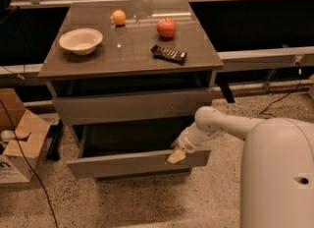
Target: Open middle drawer
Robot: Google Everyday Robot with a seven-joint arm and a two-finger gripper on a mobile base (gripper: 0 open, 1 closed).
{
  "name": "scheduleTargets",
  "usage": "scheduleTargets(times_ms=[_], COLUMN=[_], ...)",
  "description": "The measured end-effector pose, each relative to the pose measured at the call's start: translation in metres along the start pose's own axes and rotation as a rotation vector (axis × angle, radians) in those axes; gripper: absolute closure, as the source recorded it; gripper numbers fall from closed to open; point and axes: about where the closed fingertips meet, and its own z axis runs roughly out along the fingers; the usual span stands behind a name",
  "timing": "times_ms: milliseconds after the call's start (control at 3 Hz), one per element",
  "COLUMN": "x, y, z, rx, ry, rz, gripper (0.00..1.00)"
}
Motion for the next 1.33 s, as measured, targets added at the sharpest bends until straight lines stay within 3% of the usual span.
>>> scheduleTargets(times_ms=[333, 667, 1000, 1333], x=[0.0, 0.0, 0.016, 0.028], y=[0.0, 0.0, 0.013, 0.024], z=[0.0, 0.0, 0.016, 0.02], rx=[0.0, 0.0, -0.063, -0.103], ry=[0.0, 0.0, 0.066, 0.127], rz=[0.0, 0.0, -0.002, 0.0], gripper=[0.01, 0.0, 0.0, 0.16])
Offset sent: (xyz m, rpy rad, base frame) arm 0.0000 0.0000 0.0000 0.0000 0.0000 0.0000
